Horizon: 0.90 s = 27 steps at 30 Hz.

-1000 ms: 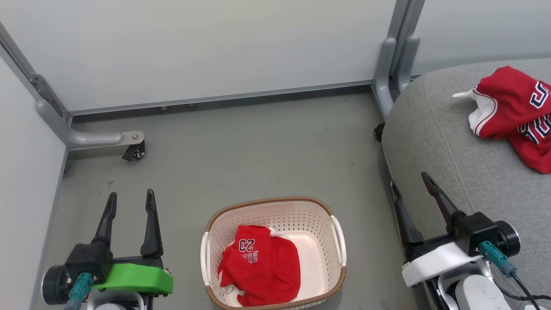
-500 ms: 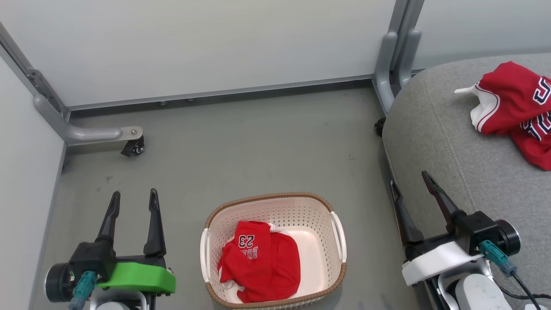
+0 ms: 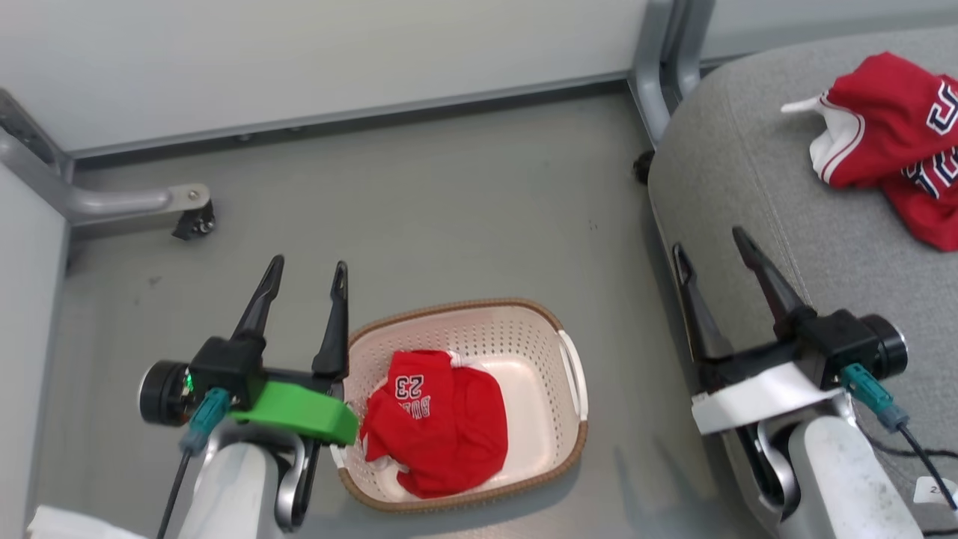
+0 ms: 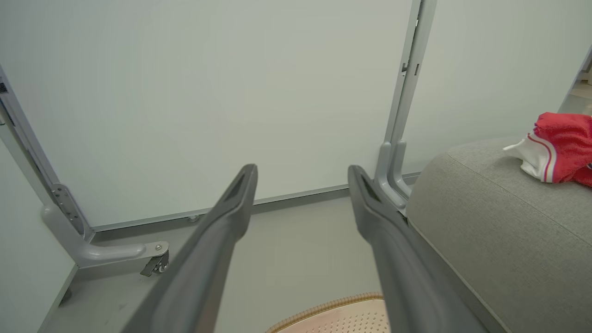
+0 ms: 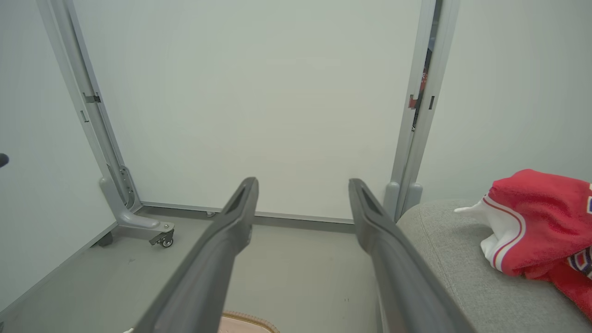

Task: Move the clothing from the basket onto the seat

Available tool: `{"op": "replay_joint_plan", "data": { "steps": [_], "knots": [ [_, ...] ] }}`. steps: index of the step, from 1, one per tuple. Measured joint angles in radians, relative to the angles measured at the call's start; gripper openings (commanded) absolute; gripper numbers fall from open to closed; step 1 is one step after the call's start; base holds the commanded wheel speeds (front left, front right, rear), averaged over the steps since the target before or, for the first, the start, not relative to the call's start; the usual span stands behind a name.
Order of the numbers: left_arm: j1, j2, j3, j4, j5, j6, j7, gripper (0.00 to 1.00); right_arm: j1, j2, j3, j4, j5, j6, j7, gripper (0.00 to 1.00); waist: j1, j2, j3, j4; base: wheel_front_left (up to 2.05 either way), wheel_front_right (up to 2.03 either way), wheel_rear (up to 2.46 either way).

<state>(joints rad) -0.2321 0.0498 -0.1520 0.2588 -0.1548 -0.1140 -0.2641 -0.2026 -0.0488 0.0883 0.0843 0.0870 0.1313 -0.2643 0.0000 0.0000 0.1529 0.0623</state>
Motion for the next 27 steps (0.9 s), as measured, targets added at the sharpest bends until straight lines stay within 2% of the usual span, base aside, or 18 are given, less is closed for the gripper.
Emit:
{"op": "replay_joint_plan", "data": {
  "steps": [10, 27],
  "knots": [
    [-0.19, 0.008, -0.092, 0.165, 0.042, -0.011, 0.0, 1.0, -0.158, -0.001, 0.003, -0.059, 0.011, 0.0, 0.0, 1.0, 0.0, 0.0, 0.149, -0.071, 0.0, 0.0, 0.0],
    [-0.46, 0.112, -0.261, 0.492, 0.059, -0.015, 0.0, 1.0, -0.366, -0.001, 0.042, -0.127, 0.049, 0.0, 0.0, 1.0, 0.0, 0.0, 0.457, -0.191, 0.0, 0.0, 0.0]
  ]
}}
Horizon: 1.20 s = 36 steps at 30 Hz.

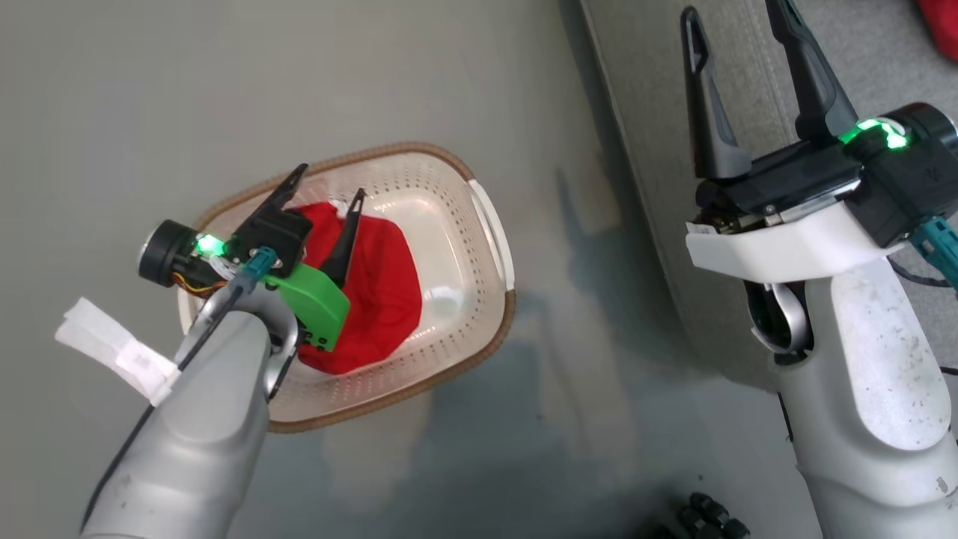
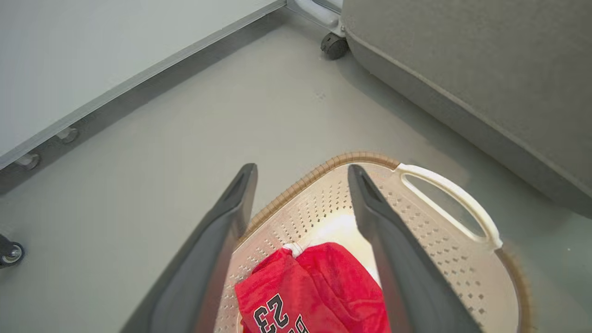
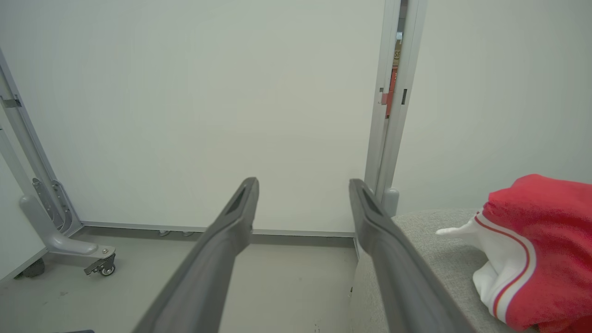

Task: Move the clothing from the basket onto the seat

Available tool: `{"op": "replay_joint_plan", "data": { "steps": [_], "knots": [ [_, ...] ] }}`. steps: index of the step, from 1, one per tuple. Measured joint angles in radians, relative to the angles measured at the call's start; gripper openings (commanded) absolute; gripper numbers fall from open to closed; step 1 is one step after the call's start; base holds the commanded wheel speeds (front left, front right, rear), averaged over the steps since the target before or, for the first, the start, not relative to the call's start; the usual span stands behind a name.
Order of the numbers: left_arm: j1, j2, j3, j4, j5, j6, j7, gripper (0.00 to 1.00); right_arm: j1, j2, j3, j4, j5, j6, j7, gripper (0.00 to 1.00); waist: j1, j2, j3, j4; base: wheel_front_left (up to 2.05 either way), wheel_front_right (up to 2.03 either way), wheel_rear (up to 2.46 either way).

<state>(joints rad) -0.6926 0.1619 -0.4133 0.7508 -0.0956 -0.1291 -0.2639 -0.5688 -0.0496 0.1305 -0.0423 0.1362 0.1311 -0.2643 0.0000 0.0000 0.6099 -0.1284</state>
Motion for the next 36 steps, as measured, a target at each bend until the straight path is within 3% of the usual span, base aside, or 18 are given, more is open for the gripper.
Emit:
{"op": "replay_joint_plan", "data": {
  "steps": [22, 36],
  "knots": [
    [-0.249, 0.079, -0.196, 0.443, 0.054, -0.002, 0.028, 1.0, -0.089, 0.0, 0.037, -0.055, 0.021, 0.0, 0.0, 1.0, 0.0001, 0.0, 0.286, -0.099, 0.0, 0.0, 0.0],
    [-0.33, 0.094, -0.264, 0.522, 0.065, 0.006, 0.121, 1.0, -0.103, 0.0, 0.047, -0.11, 0.008, 0.0, 0.0, 1.0, 0.0001, 0.0, 0.404, -0.114, 0.0, 0.0, 0.0]
  ]
}}
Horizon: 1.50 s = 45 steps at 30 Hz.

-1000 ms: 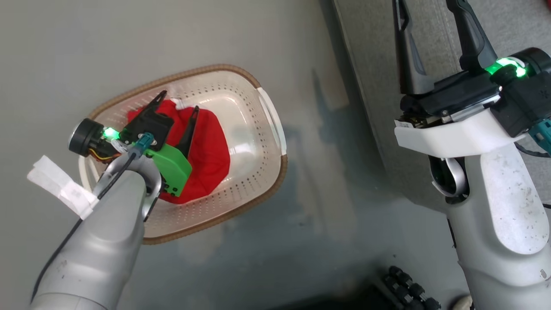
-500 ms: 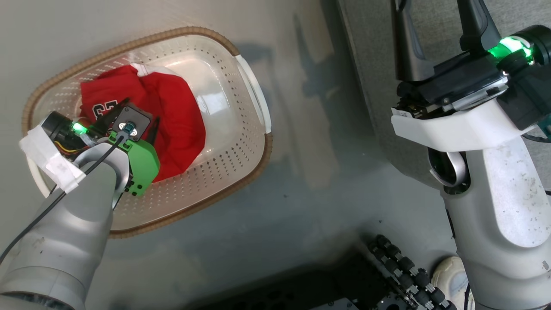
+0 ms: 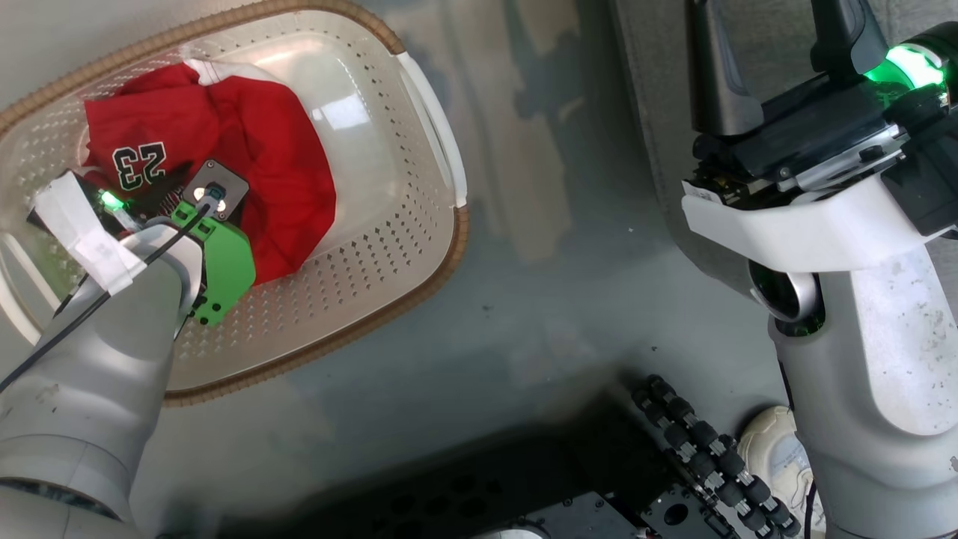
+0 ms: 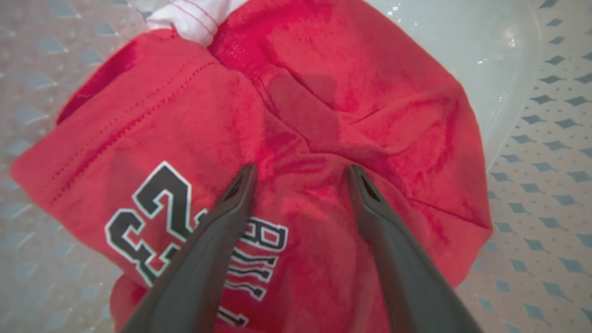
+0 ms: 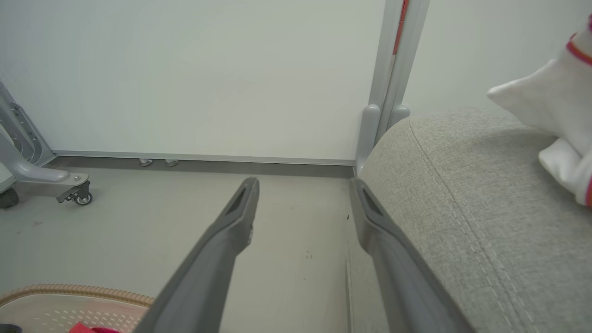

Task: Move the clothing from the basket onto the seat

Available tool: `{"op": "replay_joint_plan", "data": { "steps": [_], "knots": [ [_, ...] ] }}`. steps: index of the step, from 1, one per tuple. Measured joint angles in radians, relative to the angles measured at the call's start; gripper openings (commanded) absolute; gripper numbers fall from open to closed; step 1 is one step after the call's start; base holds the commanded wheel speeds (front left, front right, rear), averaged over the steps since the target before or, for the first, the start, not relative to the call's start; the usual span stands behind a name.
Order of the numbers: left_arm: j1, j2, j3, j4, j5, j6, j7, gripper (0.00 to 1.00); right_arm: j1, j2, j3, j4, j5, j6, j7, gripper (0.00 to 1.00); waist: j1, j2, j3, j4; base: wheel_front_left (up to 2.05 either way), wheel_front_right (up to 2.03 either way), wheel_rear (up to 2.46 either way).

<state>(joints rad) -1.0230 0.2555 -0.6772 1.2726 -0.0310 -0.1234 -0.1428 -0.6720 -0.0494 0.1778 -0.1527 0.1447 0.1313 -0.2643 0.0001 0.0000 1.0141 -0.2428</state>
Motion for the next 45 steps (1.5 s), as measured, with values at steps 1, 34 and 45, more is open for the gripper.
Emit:
{"op": "replay_joint_plan", "data": {
  "steps": [1, 34, 45],
  "knots": [
    [-0.006, 0.0, -0.004, 0.002, 0.005, 0.001, 0.002, 1.0, 0.0, 0.0, 0.002, -0.005, -0.002, 0.0, 0.0, 1.0, 0.0, 0.0, 0.008, 0.0, 0.0, 0.0, 0.0],
    [-0.024, -0.126, -0.067, 0.015, -0.032, 0.016, -0.064, 0.0, 0.019, 0.0, -0.01, 0.03, -0.043, 0.0, 0.0, 1.0, -0.0001, 0.0, -0.057, 0.04, 0.0, 0.0, 0.0],
    [0.07, -0.179, -0.047, -0.068, -0.107, 0.002, -0.118, 0.0, 0.101, 0.001, -0.034, 0.114, -0.076, 0.0, 0.0, 1.0, -0.0001, 0.0, -0.227, 0.097, 0.0, 0.0, 0.0]
  ]
}}
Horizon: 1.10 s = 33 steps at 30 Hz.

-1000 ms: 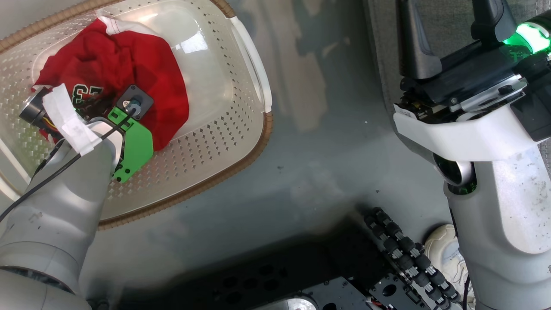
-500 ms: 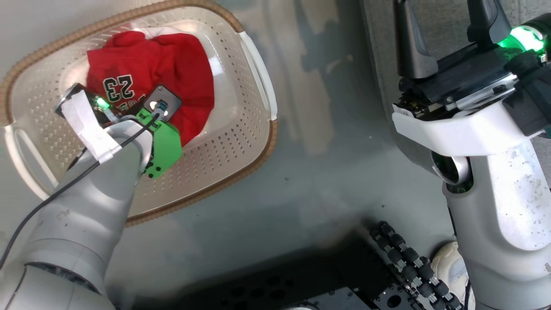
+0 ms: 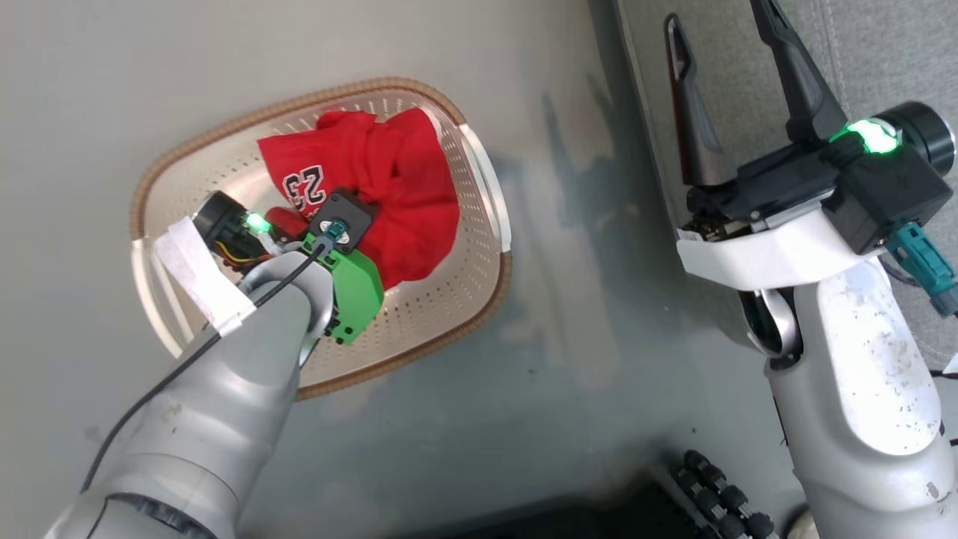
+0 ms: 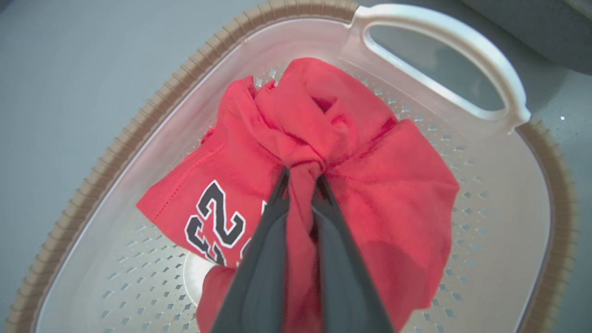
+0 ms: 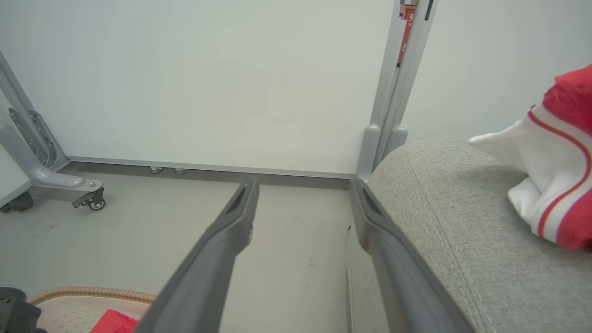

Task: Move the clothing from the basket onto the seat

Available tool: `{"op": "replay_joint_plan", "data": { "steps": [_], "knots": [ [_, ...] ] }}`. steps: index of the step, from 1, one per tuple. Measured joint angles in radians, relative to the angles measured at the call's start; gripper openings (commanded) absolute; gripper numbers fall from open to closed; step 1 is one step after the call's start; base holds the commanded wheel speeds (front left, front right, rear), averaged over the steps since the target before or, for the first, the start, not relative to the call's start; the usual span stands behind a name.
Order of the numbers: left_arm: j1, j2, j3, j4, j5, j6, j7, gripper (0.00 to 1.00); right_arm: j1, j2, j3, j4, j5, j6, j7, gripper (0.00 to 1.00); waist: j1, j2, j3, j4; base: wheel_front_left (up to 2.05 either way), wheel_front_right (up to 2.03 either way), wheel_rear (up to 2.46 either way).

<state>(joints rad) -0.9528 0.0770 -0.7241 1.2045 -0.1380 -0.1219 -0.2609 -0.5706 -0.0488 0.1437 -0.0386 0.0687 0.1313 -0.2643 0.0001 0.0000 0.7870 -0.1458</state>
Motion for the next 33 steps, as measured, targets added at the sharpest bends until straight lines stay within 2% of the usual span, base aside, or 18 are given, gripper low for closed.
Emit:
{"op": "replay_joint_plan", "data": {
  "steps": [11, 33],
  "knots": [
    [0.159, -0.009, 0.084, -0.253, -0.081, 0.003, -0.002, 0.0, 0.112, -0.011, -0.033, 0.068, -0.006, 0.0, 0.0, 1.0, -0.0001, 0.0, -0.186, 0.066, 0.0, 0.0, 0.0],
    [0.35, -0.018, 0.284, -0.714, -0.087, 0.013, -0.001, 0.0, 0.302, -0.009, -0.061, 0.121, 0.008, 0.0, 0.0, 1.0, -0.0002, 0.0, -0.533, 0.166, 0.0, 0.0, 0.0]
  ]
}}
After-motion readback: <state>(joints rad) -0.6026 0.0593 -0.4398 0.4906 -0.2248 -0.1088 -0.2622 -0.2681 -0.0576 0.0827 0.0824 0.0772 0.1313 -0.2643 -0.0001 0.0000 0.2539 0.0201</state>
